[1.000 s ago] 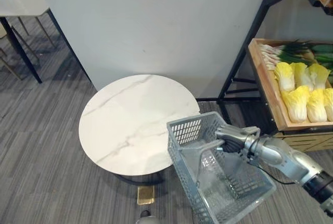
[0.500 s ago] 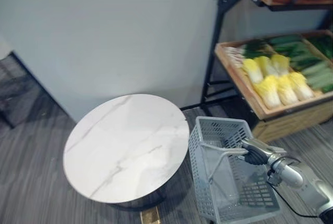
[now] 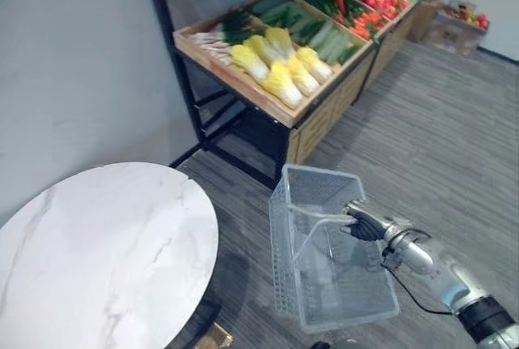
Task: Pick vegetable in the basket
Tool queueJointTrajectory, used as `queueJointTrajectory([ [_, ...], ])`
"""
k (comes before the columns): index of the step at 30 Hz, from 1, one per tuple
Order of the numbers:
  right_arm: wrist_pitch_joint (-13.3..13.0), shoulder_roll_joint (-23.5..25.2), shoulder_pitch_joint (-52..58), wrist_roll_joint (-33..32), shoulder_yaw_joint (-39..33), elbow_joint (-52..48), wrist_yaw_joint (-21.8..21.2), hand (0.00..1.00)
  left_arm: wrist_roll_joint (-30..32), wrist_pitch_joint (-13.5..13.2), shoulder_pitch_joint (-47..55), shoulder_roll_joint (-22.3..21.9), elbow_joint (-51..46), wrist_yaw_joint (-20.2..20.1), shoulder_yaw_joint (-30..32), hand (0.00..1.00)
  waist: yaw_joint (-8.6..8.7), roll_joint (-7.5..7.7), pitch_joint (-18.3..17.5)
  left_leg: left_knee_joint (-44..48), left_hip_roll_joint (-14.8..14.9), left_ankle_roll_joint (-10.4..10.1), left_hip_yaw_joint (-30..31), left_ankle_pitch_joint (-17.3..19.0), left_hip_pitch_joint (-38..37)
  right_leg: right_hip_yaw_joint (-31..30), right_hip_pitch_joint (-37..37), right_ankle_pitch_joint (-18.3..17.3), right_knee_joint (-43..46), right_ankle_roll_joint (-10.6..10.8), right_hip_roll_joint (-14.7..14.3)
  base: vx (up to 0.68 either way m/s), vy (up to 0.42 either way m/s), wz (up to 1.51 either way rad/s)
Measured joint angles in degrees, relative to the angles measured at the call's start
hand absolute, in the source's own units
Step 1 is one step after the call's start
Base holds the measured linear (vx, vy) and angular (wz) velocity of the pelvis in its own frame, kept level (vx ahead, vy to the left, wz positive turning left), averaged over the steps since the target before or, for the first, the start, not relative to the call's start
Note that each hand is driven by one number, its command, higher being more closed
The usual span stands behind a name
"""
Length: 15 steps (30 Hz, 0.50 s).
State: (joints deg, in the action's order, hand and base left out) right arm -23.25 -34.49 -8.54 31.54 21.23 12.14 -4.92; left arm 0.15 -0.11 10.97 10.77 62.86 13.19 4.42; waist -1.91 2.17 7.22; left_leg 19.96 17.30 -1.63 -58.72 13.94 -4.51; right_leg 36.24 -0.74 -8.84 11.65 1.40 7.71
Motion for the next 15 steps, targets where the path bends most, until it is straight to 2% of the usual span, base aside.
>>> queueJointTrajectory([
  [1,0.1,0.0,0.3,0.0,0.1,0.0,-0.1,1.0,0.0,0.0,0.0,-0.2,0.1,0.0,0.0,0.0,0.09,-0.4,-0.2,-0.2,0.4,0.1,0.0,-0.9,0.3,-0.7,0.5,1.6,-2.9,-0.6,-1.6,-0.12,-0.181,-0.59],
  [3,0.8,-0.3,1.2,-0.2,-0.7,-0.2,-0.1,1.0,0.0,0.1,-0.2,0.2,0.6,0.0,0.0,0.0,0.53,-0.17,-0.2,-2.2,0.0,0.4,1.4,-3.8,0.4,-2.0,1.3,4.6,-8.0,-1.9,-3.8,-0.12,-0.145,-0.47],
  [6,1.5,-0.5,2.2,-0.2,-1.7,-0.6,-0.4,1.0,0.0,0.4,-0.9,0.4,1.3,0.0,0.0,0.0,1.84,-0.07,-0.1,-3.4,-0.4,0.5,1.9,-5.5,0.3,-2.2,2.3,5.9,-10.6,-2.5,-4.8,-0.12,-0.076,-0.08],
  [11,2.2,-0.5,5.0,-0.3,-7.4,-1.0,-0.6,1.0,0.4,0.4,-1.4,0.4,2.2,-0.2,0.5,0.0,2.49,-0.05,-0.1,-4.6,-0.7,0.2,4.6,-6.9,0.2,-2.5,2.9,6.4,-12.1,-2.8,-5.7,-0.11,0.026,0.01],
  [13,3.5,-0.5,5.0,-0.3,-7.8,-2.3,-0.9,1.0,0.7,0.4,-1.3,0.4,2.2,-0.2,1.0,0.0,2.43,0.26,0.0,-2.8,-0.8,0.4,9.8,-7.6,1.1,-4.2,3.1,6.8,-13.6,-2.7,-5.9,-0.11,0.069,-0.34],
  [14,3.9,-0.5,4.9,-0.4,-7.7,-3.1,-1.7,1.0,0.8,0.3,-1.0,0.1,2.2,-0.2,2.0,0.0,1.86,0.31,0.0,-0.3,-1.0,0.5,17.3,-7.9,2.6,-6.4,3.2,7.8,-14.3,-3.0,-6.1,-0.06,0.052,-0.88],
  [15,4.0,-0.4,4.4,-0.5,-7.2,-3.3,-2.0,1.0,0.9,0.3,-0.6,-0.6,2.2,-0.2,2.8,0.0,1.38,0.81,0.3,1.3,-2.5,0.4,26.7,-6.6,4.6,-9.7,2.9,8.4,-14.8,-3.0,-5.9,-0.04,0.062,-1.06],
])
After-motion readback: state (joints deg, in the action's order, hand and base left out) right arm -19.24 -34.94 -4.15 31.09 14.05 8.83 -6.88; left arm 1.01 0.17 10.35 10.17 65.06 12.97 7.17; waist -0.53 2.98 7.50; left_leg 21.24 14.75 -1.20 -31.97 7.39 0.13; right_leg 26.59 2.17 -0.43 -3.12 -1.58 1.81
